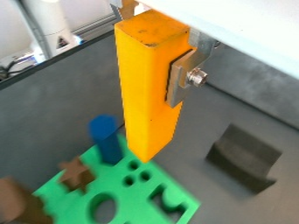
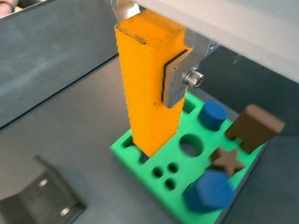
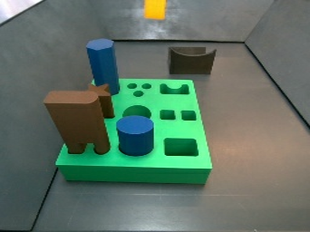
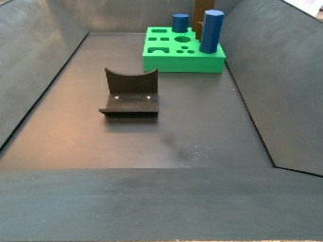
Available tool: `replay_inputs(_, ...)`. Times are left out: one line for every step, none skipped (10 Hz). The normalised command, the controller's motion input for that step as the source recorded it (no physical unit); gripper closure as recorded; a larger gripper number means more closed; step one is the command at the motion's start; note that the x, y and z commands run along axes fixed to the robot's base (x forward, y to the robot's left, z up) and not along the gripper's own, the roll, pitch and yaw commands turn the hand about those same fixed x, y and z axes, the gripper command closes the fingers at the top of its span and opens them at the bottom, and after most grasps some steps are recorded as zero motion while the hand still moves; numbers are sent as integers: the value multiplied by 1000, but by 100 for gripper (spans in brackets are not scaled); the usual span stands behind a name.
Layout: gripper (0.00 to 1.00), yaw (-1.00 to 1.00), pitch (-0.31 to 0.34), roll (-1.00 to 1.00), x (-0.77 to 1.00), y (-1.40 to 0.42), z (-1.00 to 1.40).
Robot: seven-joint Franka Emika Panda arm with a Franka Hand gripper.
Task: Pick up the rectangle object. Move up. Move to above the board. Insert the rectangle object.
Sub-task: Move to above the board, then insert the rectangle object.
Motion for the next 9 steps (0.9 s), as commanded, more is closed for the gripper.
replay_inputs(100,6,12,-7,-203,-1000,117)
replay_inputs(100,4,24,6,-156,-850,125)
replay_inputs(100,9,36,1,-107,-650,105)
replay_inputs(100,7,60,2,-37,-330,64)
replay_inputs(100,7,68,2,-16,-236,50)
replay_inputs(100,0,0,0,-20,0,0)
replay_inputs(100,0,-11,0,0,-11,0)
replay_inputs(100,0,-33,-9,54,-231,-77)
replay_inputs(100,0,-60,0,60,-460,-123)
